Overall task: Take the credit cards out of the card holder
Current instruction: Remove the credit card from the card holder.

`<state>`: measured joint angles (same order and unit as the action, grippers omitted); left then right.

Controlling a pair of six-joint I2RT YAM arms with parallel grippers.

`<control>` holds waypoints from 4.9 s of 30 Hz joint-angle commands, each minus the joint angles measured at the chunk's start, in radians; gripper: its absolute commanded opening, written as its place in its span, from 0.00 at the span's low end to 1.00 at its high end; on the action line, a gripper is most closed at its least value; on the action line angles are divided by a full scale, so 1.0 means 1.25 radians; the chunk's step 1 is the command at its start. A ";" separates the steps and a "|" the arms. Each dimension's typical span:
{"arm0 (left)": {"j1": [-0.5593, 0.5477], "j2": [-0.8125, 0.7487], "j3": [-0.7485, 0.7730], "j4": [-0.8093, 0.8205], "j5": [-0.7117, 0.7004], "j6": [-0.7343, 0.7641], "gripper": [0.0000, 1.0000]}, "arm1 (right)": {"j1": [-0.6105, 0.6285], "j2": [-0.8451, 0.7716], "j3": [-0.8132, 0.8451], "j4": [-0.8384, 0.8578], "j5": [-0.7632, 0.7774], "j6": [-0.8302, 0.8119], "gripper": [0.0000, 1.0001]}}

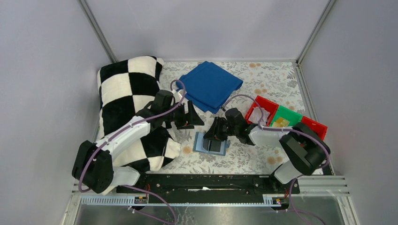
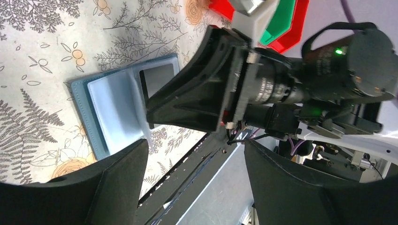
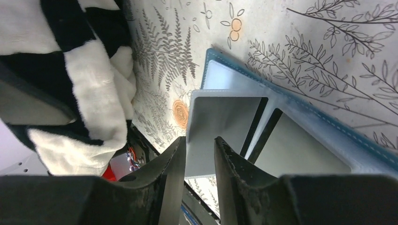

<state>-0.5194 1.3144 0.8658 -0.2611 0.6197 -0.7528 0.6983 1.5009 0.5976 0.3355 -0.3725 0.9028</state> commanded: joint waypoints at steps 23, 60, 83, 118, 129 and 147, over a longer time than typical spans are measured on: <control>-0.027 0.172 -0.155 0.390 0.119 -0.136 0.76 | 0.010 -0.103 -0.090 -0.078 0.172 0.068 0.29; -0.110 0.340 -0.087 0.367 0.056 -0.073 0.64 | -0.039 -0.210 -0.209 -0.078 0.190 0.081 0.26; -0.109 0.323 -0.096 0.352 0.048 -0.071 0.64 | -0.037 -0.304 -0.144 -0.141 0.199 0.007 0.28; -0.110 0.338 -0.108 0.361 0.041 -0.065 0.56 | -0.038 -0.103 -0.213 0.031 0.123 0.053 0.26; -0.109 0.369 -0.127 0.447 0.065 -0.101 0.35 | -0.037 -0.093 -0.219 0.050 0.116 0.061 0.26; -0.066 0.247 -0.070 0.170 -0.068 0.026 0.00 | -0.038 -0.109 -0.221 0.019 0.128 0.060 0.26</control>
<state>-0.6308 1.6863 0.7147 0.1314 0.6643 -0.8314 0.6521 1.3609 0.3378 0.4397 -0.2298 0.9951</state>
